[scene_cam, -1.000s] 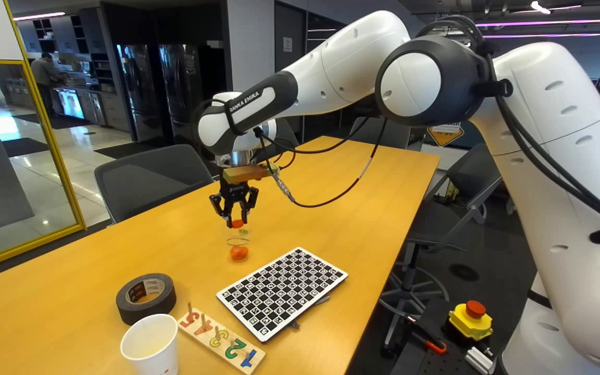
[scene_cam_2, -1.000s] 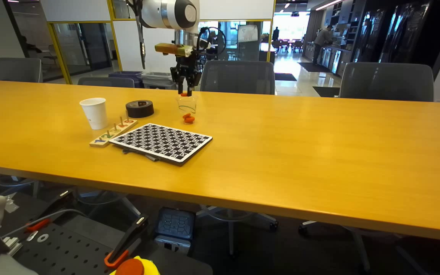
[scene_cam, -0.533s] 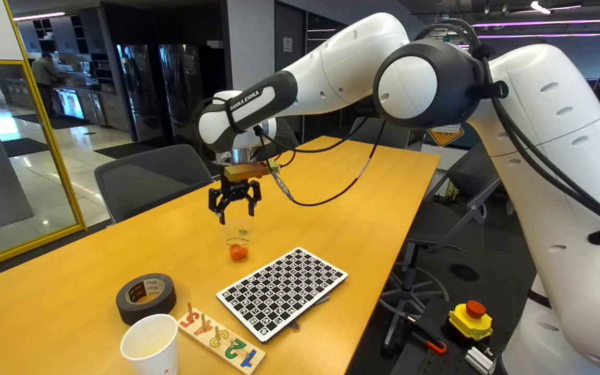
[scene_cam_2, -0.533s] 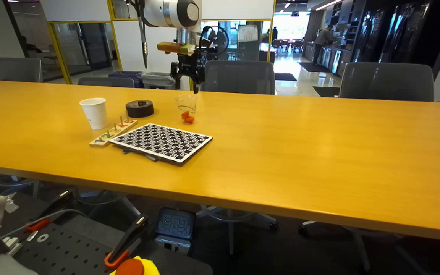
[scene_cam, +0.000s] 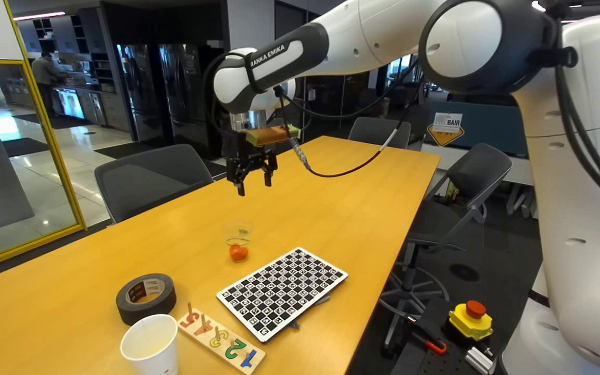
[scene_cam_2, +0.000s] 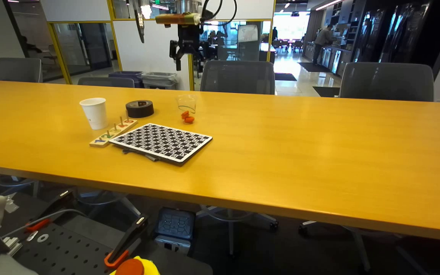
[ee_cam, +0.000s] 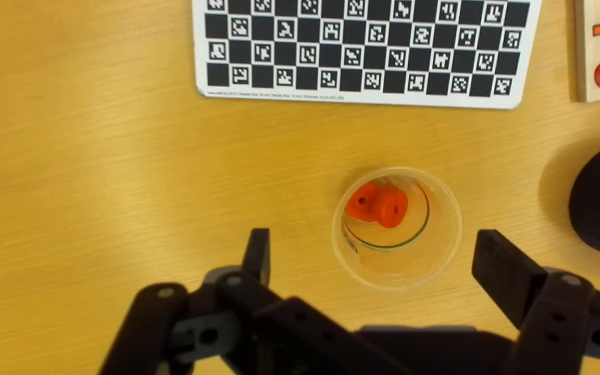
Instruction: Put the orange circles into the transparent cup and the yellow circles into the white cup.
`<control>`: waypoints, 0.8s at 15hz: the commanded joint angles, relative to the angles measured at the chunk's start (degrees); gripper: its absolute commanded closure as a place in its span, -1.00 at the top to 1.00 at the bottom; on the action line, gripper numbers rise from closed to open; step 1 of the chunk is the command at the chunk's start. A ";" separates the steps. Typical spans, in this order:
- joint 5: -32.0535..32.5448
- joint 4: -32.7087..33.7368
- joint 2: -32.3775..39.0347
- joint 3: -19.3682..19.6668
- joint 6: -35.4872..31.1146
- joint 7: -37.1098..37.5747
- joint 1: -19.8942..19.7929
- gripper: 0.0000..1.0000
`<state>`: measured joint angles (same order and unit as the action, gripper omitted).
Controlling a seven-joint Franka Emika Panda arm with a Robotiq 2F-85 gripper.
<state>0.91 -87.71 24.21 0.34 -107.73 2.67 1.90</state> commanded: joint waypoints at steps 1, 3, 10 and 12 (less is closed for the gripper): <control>1.83 -9.67 -11.37 0.09 2.35 -1.95 -0.51 1.00; 2.04 -14.27 -16.15 -0.06 3.91 -3.24 -0.97 1.00; 4.62 -35.86 -33.00 -1.74 -1.65 -5.72 0.16 1.00; 7.00 -42.33 -38.23 -2.92 -4.89 -5.07 0.69 1.00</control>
<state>4.73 -118.83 -4.40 -1.27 -107.05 -2.42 1.62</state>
